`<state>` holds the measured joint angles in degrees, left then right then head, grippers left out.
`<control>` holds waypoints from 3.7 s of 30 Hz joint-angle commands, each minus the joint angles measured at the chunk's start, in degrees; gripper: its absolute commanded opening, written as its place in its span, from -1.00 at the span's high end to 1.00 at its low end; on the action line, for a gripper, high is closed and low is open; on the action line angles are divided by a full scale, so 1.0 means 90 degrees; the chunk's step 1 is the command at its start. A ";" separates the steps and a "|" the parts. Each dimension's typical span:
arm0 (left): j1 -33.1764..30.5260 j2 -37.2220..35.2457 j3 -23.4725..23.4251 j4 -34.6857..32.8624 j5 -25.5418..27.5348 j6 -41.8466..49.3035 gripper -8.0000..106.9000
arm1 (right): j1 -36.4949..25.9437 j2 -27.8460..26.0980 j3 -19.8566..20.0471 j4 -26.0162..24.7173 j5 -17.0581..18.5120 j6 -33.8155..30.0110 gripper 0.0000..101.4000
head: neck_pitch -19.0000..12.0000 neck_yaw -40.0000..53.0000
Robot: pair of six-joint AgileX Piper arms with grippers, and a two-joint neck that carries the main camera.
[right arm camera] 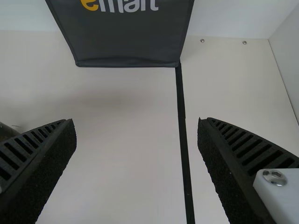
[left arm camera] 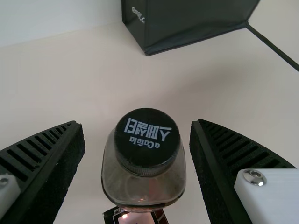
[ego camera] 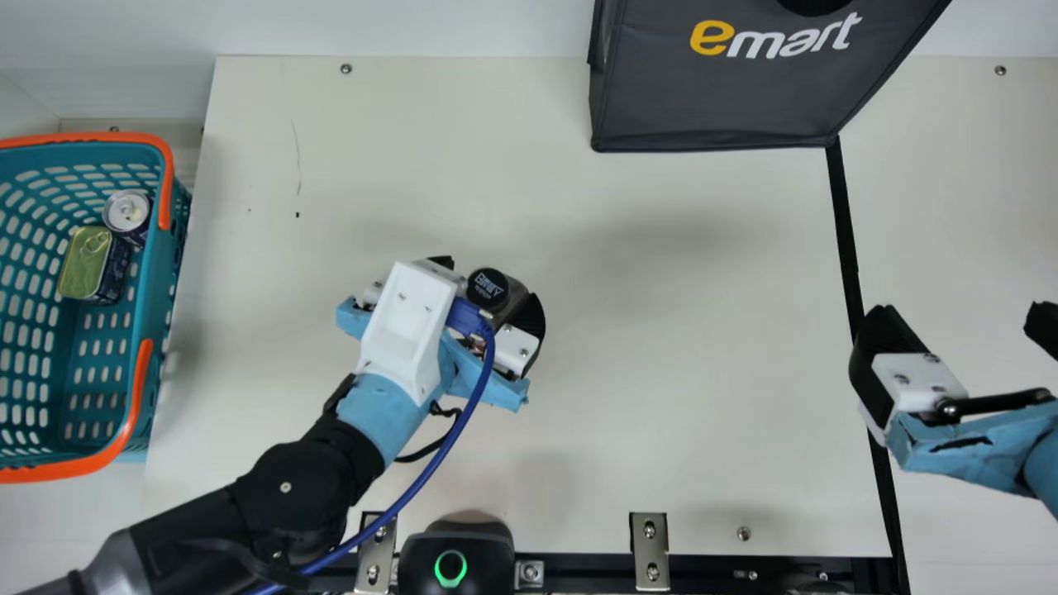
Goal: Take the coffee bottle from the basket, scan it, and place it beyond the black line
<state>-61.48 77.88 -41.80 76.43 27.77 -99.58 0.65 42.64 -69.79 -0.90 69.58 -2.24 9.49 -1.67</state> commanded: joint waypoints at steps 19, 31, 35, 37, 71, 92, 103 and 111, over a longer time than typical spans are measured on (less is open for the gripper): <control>-0.0387 0.0271 -0.0291 -0.0178 0.0628 -0.0419 -0.71 | 0.0000 0.0000 0.0000 0.0000 0.0000 0.0000 -0.79 | -0.0175 0.0010; -0.0422 0.0305 -0.0313 -0.0276 0.0684 -0.0444 0.34 | 0.0000 0.0000 0.0000 0.0000 0.0000 0.0000 -0.79 | -0.0175 0.0010; -0.0405 0.0290 -0.0305 -0.0289 0.0632 -0.0443 0.68 | 0.0000 0.0000 0.0000 0.0000 0.0000 0.0000 -0.79 | -0.0175 0.0010; -0.0380 0.0264 -0.0296 -0.0284 0.0566 -0.0412 0.68 | 0.0000 0.0000 0.0000 0.0000 0.0000 0.0000 -0.79 | -0.0175 0.0010; 0.0766 -0.0831 0.0220 -0.2372 -0.1751 0.3669 0.68 | 0.0000 0.0000 0.0000 0.0000 -0.0006 0.0000 -0.79 | -0.0175 0.0010; 0.1109 -0.1097 0.0740 -0.4700 -0.2768 0.6665 0.68 | 0.0000 0.0000 0.0000 0.0000 -0.0006 0.0000 -0.79 | -0.0175 0.0010; 0.1044 -0.1376 0.0766 -0.5956 -0.2603 0.8105 0.68 | 0.0000 0.0000 0.0000 0.0000 -0.0006 0.0000 -0.79 | -0.0175 0.0010; 0.0898 -0.1730 0.0678 -0.7231 -0.2186 0.9350 0.68 | 0.0000 0.0000 0.0000 0.0000 -0.0001 0.0000 -0.79 | -0.0175 0.0010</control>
<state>-53.38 62.65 -35.65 15.10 7.60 -19.06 0.65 42.64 -69.79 -0.90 69.58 -2.24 9.49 -1.67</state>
